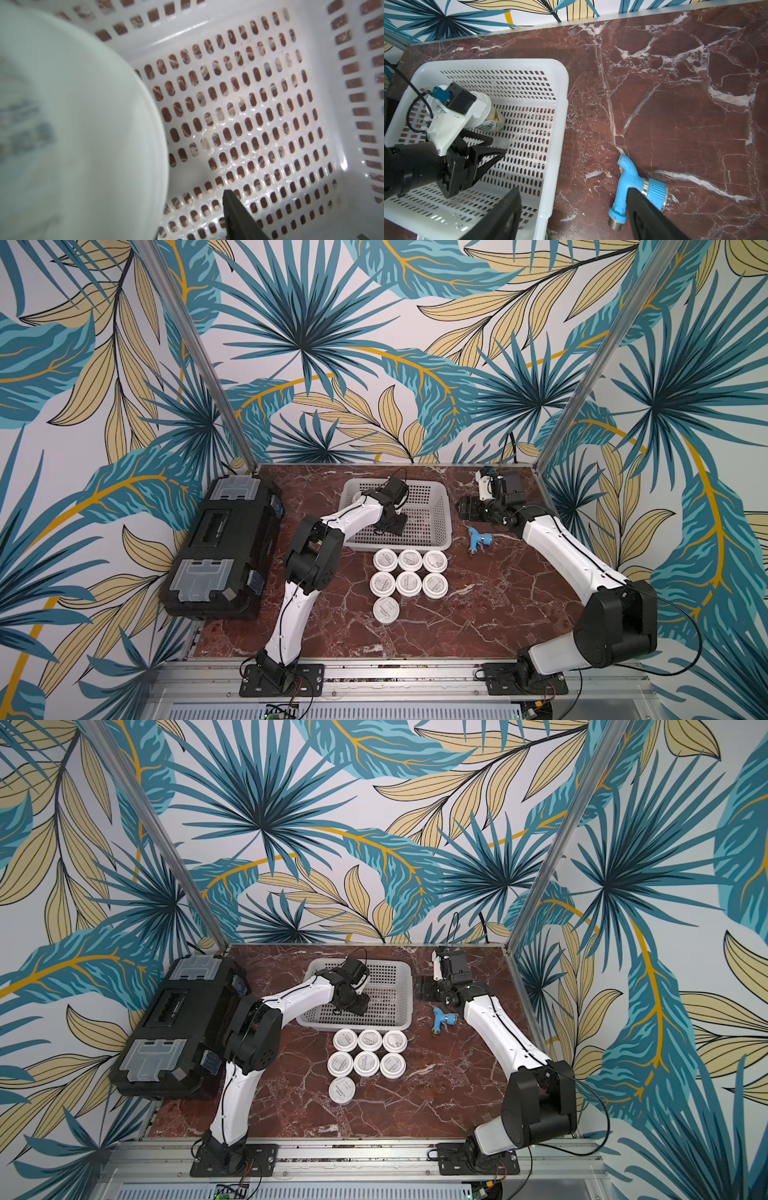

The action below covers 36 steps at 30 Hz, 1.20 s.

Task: Put the yogurt in the basket
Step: Adjust the yogurt in the basket.

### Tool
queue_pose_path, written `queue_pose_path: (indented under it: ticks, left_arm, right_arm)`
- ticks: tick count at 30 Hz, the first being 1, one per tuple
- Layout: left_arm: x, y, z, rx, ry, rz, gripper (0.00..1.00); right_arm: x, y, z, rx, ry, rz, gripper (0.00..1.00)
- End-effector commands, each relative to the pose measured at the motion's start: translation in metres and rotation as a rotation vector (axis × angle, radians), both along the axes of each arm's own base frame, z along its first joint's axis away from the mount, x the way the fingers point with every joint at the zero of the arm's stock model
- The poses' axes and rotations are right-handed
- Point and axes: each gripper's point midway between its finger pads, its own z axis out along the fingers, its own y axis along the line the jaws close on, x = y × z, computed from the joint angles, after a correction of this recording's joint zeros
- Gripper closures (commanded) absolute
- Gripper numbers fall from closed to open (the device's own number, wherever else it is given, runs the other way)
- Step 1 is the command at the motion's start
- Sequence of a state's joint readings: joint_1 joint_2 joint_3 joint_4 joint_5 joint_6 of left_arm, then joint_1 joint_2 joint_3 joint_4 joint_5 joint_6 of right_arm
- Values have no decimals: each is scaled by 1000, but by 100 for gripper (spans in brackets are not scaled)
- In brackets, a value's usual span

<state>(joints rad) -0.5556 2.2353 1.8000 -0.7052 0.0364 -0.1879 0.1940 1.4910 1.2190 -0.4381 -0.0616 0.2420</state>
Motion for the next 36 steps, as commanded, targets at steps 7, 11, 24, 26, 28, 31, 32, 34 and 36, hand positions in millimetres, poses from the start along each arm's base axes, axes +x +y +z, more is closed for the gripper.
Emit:
queue_pose_path:
  ticks: [7, 11, 24, 26, 28, 31, 32, 34, 36]
  left_arm:
    - [26, -2, 13, -1, -48, 8, 48]
    - [26, 1, 9, 3, -43, 13, 48]
    - [10, -1, 23, -51, -39, 3, 48]
    - [5, -5, 35, -76, -53, -7, 48]
    - [3, -10, 52, -100, -76, -17, 48]
    - [1, -18, 83, -147, -117, -35, 47]
    - [0, -21, 93, -163, -131, -40, 46]
    - [-3, -25, 110, -191, -149, -53, 44]
    - [-6, -29, 124, -209, -170, -63, 44]
  right_arm:
    - [1, 0, -10, -4, 12, 15, 16]
    - [0, 0, -11, -3, 14, 17, 16]
    - [-1, 0, -7, 1, 5, 19, 16]
    - [-1, 0, -6, 2, 4, 20, 16]
    - [-1, 1, -6, 4, 3, 20, 16]
    - [-1, 1, -6, 3, 4, 21, 16]
    - [-1, 1, -6, 2, 4, 20, 16]
    - [-1, 1, -6, 2, 4, 21, 15]
    - [-1, 1, -7, 2, 6, 20, 15]
